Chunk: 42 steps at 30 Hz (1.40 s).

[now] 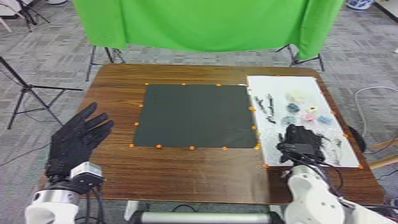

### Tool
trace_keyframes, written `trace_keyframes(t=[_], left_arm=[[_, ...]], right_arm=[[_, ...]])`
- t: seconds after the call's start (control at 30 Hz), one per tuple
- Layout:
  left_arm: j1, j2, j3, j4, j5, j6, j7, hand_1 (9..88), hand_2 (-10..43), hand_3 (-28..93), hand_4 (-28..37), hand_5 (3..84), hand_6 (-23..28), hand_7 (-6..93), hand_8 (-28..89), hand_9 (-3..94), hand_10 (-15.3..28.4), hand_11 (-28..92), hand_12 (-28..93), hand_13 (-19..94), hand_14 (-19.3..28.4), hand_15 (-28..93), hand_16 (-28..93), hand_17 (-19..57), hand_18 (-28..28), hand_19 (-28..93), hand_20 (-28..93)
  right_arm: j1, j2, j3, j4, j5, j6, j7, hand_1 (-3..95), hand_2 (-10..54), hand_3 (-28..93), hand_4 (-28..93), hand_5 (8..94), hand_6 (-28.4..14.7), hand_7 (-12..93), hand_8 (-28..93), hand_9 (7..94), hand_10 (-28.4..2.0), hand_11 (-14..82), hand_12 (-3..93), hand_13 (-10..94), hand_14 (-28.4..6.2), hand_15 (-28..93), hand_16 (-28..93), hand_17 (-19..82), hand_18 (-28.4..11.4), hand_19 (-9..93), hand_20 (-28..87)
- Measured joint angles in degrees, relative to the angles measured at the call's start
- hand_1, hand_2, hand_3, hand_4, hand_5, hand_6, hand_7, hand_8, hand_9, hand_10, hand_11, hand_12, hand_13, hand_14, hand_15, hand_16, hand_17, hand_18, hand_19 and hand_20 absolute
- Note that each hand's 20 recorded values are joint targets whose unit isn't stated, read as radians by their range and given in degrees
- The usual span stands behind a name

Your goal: Arrange flowers

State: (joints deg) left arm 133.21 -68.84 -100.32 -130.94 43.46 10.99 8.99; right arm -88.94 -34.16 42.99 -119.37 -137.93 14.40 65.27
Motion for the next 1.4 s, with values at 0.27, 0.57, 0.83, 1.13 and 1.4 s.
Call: trace_keyframes(t=[0.27, 0.57, 0.83, 1.13, 1.4], left_arm=[[0.3, 0.54, -0.23, 0.0, -0.07, 0.17, 0.82, 24.1, 5.8, 81, -19.9, 37.5, 9.4, 13.5, -10, 36.5, 20.3, 27, 10, 27, 27.1, 49, -9, -8.5, 24.5, 60, -6], [1.5, 1.65, -1.73, -0.47, -0.66, 1.48, 2.2, 24.1, 5.9, 81, -19.9, 37.5, 9.4, 13.5, -10, 36.5, 20.3, 27, 10, 27, 27.1, 49, -9, -8.5, 24.5, 60, -6], [3.2, 1.65, -4.81, -1.39, -0.68, 1.61, 1.67, 24.1, 5.8, 81, -19.8, 37.4, 9.4, 13.5, -10, 36.5, 20.4, 27, 10, 27, 27.2, 49, -10, -8.5, 24.5, 60, -6], [3.1, 1.85, -5.31, -1.41, -0.68, 1.75, 1.22, 24.0, 5.8, 81, -19.8, 37.4, 9.4, 13.5, -10, 36.5, 20.3, 27, 10, 27, 27.1, 49, -10, -8.5, 24.5, 60, -6], [-1.1, 2.38, -4.05, -0.09, -0.4, 1.21, 0.14, 24.1, 5.8, 81, -19.9, 37.4, 9.5, 13.5, -10, 36.5, 20.3, 27, 10, 27, 27.1, 49, -10, -8.5, 24.4, 60, -6]], right_arm=[[2.7, 0.0, 1.3, -0.5, 0.0, 0.0, -1.5, 45.5, -9.5, 91, -27, 87.8, -4.0, 29, 23, 83.9, -13.3, 54.4, 31.7, 81, -10.1, 83, 18, 40, -27.7, 93, 54], [13.8, -3.4, -5.1, -0.9, 1.5, -1.8, -7.6, 45.3, -9.5, 92, -26, 87.9, -3.9, 29, 23, 84.2, -13.4, 54.2, 31.8, 81, -10.1, 84, 18, 40, -27.9, 93, 54], [23.9, -12.6, -9.7, 2.4, 3.4, -6.2, -15.0, 45.2, -9.5, 92, -26, 88.0, -3.7, 29, 23, 84.2, -13.4, 54.1, 31.9, 81, -10.1, 84, 18, 40, -27.8, 93, 54], [33.0, -25.7, -15.5, 12.1, 4.3, -10.1, -22.2, 45.1, -9.5, 91, -26, 88.0, -3.5, 29, 23, 84.2, -13.3, 54.2, 31.8, 81, -10.1, 84, 18, 39, -27.8, 93, 54], [36.2, -34.8, -19.6, 19.1, 6.9, -12.3, -23.2, 45.4, -9.5, 91, -26, 87.8, -3.4, 29, 23, 84.0, -13.3, 54.5, 31.6, 81, -10.1, 84, 18, 39, -27.7, 93, 54]])
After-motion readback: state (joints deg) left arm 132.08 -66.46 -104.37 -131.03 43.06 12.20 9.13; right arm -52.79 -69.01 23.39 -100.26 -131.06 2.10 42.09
